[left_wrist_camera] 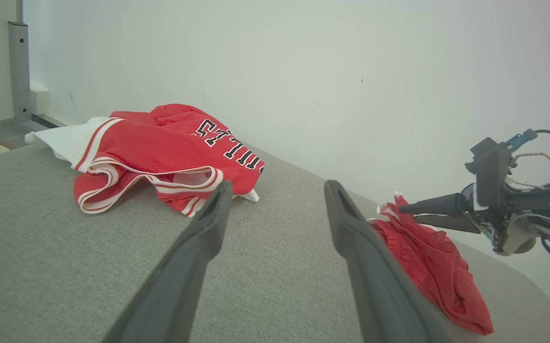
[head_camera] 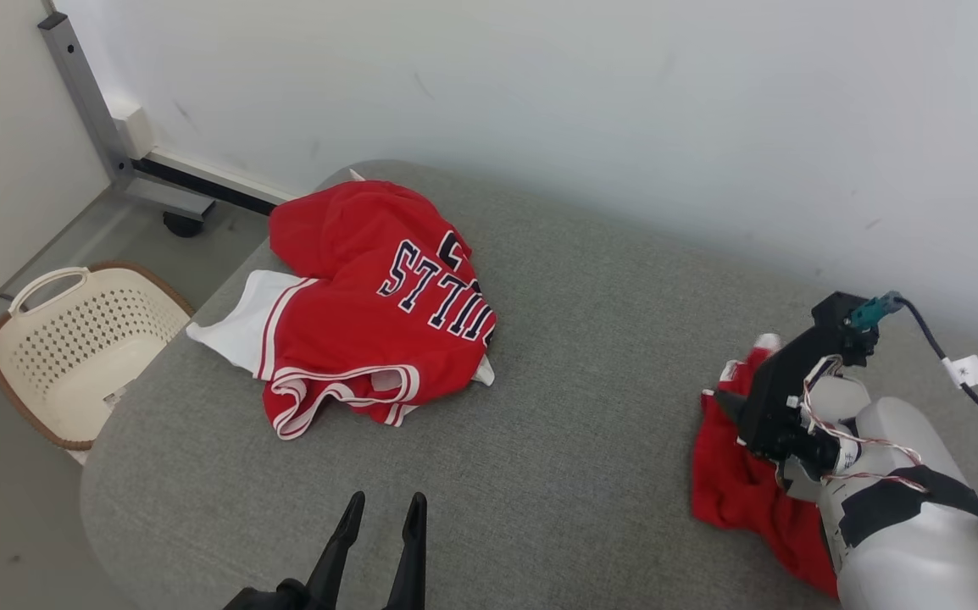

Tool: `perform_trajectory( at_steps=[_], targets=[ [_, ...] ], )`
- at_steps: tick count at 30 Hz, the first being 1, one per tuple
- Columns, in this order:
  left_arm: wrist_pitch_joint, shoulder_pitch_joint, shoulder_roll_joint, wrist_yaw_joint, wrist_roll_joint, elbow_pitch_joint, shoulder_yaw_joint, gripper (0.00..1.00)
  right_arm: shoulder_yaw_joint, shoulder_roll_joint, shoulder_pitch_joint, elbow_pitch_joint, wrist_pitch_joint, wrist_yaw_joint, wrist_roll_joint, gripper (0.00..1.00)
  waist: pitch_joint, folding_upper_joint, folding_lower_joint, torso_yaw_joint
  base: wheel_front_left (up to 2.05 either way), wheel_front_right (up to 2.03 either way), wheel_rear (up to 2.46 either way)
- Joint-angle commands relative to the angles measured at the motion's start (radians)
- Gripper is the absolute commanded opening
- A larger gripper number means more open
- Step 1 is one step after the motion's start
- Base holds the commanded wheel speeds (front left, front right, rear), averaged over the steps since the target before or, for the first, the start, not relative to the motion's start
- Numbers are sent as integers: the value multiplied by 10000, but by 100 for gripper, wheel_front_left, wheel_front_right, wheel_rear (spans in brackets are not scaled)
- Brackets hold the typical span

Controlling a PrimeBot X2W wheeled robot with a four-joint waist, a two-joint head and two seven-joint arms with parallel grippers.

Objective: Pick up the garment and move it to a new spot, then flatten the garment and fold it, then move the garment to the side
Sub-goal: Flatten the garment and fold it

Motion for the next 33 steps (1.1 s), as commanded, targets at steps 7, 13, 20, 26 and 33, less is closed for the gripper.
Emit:
perform_trajectory(
  at_steps=[7, 13, 20, 26, 33],
  targets=[
    [-72, 183, 112, 88, -77, -144, 186, 100, -209, -76, -100, -897, -366, 5, 118, 100, -267, 0, 0, -668, 0, 0, 0],
    [-82, 218, 93, 75, -90, -150, 182, 100, -508, -496, 815, -2042, -532, 5, -269, 100, -440, 0, 0, -980, 0, 0, 0],
    [-94, 242, 109, 23, -133, -56, 230, 100, -65, -320, 2798, -3390, -1317, 5, -416, 22, -474, 0, 0, -1236, 0, 0, 0],
    [-104, 42, 36, -81, -123, 48, 60, 100, 663, -99, 3072, -3091, -1873, 5, -364, 0, -320, 0, 0, -1000, 0, 0, 0],
    [-103, -30, -32, -41, -153, 137, -128, 100, 824, -8, 2638, -1845, -2765, 5, -741, 0, -173, 0, 0, -232, 0, 0, 0]
  ],
)
